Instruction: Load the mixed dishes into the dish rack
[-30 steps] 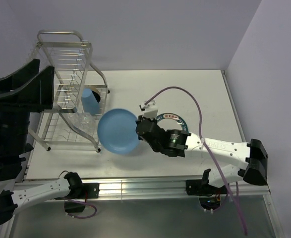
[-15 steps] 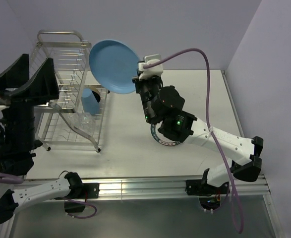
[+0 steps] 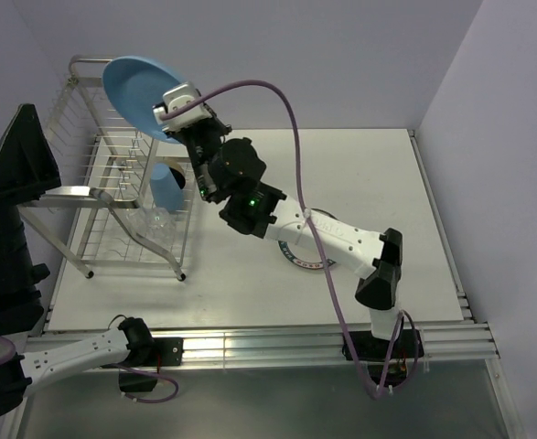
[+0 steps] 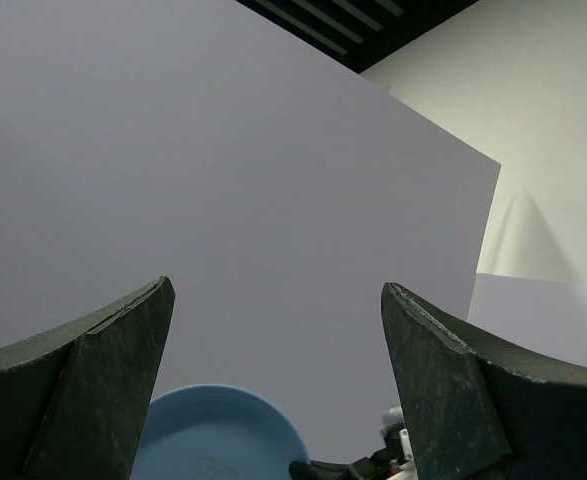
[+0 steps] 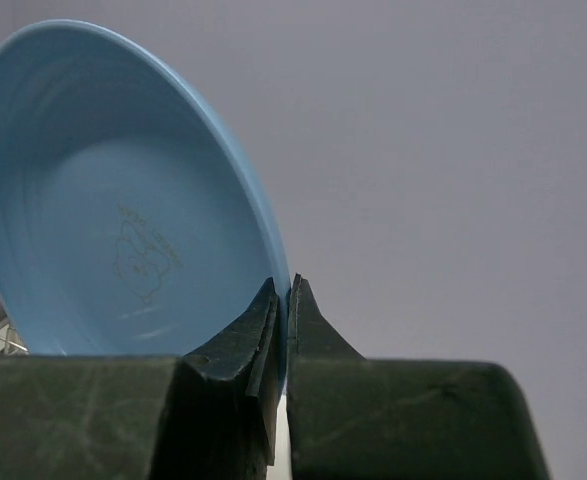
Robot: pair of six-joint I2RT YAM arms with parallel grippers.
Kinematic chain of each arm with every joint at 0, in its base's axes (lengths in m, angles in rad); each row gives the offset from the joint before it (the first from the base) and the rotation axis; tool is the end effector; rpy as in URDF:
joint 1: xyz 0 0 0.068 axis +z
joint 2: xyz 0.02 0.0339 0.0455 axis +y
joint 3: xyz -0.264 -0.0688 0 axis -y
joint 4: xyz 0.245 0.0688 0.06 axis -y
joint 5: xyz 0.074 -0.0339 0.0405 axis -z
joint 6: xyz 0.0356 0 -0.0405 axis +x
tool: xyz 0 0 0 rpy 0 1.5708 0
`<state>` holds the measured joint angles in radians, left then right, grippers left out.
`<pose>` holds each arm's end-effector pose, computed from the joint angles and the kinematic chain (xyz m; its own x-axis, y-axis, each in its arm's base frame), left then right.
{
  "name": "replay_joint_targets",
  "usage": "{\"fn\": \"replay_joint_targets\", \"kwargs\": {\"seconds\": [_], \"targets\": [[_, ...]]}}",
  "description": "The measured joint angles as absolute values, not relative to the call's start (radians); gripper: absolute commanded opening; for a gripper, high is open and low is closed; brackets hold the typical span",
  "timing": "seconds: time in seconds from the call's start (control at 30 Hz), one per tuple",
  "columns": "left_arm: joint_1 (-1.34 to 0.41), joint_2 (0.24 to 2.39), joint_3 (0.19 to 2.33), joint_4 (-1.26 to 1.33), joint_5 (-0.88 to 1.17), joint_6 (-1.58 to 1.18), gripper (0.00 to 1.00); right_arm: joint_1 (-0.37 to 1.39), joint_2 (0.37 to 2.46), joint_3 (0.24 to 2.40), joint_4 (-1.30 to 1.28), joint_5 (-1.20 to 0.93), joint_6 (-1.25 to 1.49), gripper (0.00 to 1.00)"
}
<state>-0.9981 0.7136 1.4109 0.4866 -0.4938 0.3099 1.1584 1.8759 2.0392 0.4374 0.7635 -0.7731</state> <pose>0.0193 0.0012 0.5872 0.6741 -0.5499 -0.4932 0.4594 0.8349 -0.3030 0.1883 0.3690 0.5207 0.4647 -0.1965 -0.8634 -0.1519 0.9429 -0.2964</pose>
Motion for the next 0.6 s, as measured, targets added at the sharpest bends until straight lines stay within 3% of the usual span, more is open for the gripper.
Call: {"fn": "replay_joint_targets", "kwargs": {"seconds": [0.6], "targets": [[-0.998,0.677,1.436,0.429,-0.467,0.32,0.88,1.241,2.021,2.193,0.488,0.513,-0.968,0.0]]}}
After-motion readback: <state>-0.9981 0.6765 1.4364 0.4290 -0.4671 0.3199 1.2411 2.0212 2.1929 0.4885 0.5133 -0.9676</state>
